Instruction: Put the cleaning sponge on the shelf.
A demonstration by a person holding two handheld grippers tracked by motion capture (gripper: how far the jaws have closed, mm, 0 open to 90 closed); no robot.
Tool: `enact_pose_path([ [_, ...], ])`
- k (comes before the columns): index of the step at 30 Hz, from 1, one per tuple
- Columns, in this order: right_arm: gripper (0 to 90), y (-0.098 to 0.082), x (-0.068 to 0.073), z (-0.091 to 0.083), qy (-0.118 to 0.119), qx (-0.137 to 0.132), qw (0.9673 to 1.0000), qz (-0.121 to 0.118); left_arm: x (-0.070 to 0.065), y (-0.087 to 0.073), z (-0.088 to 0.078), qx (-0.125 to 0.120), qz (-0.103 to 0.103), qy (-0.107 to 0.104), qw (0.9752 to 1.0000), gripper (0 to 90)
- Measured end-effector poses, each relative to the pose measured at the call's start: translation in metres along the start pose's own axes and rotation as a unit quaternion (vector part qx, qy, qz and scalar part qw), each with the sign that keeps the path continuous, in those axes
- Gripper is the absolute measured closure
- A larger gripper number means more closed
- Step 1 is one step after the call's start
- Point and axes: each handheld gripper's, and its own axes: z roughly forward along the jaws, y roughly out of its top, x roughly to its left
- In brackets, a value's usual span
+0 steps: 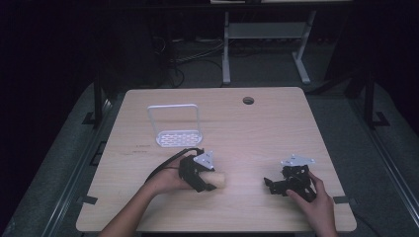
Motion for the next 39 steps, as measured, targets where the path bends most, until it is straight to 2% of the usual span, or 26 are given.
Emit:
enact_pose_path([
  [5, 0.0, 0.0, 0.0, 0.0, 0.0, 0.0, 1.0, 0.0, 0.0, -0.001, 0.0, 0.0, -0.001, 0.0, 1.0, 39.3],
  [10, 0.0, 0.0, 0.0, 0.0, 0.0, 0.0, 1.0, 0.0, 0.001, -0.001, -0.001, 0.001, -0.001, -0.001, 1.0, 40.0],
  [20, 0.0, 0.0, 0.0, 0.0, 0.0, 0.0, 1.0, 0.0, 0.001, -0.003, -0.004, -0.014, -0.013, -0.004, 0.9998, 40.2],
  [32, 0.0, 0.0, 0.0, 0.0, 0.0, 0.0, 1.0, 0.0, 0.0, -0.003, -0.008, -0.016, -0.041, 0.008, 0.999, 40.5],
  [39, 0.0, 0.0, 0.0, 0.0, 0.0, 0.0, 1.0, 0.0, 0.002, -0.005, -0.011, -0.022, -0.07, 0.031, 0.9969, 40.7],
])
